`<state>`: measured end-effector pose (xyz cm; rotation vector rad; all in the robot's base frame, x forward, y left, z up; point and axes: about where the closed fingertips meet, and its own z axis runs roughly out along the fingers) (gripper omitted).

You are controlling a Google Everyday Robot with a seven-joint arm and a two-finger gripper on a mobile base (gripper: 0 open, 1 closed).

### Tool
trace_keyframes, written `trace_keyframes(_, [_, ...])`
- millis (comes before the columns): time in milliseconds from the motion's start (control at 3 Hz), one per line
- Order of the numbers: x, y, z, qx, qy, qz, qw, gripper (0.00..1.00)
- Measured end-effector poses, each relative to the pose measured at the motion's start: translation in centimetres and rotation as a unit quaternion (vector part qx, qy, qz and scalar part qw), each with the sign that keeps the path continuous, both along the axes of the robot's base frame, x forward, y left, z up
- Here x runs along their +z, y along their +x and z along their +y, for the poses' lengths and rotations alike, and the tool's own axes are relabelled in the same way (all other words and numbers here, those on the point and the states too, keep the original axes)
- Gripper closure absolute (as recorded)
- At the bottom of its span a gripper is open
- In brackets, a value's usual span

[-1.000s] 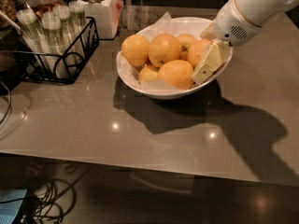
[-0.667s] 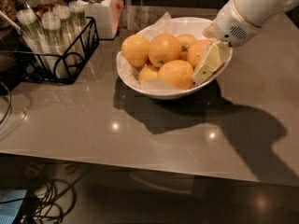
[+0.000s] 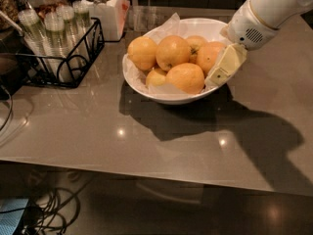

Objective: Pick orange from white bowl

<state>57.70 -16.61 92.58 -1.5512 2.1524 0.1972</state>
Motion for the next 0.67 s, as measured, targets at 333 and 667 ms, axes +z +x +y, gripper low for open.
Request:
trace_keyframes(333, [0.09,0.20,0.14,0.000,0.000,0.000,1.0000,0.00])
trace_keyframes(667, [0.04,0.32,0.07,-0.002,-0.001,0.000,1.0000,0.00])
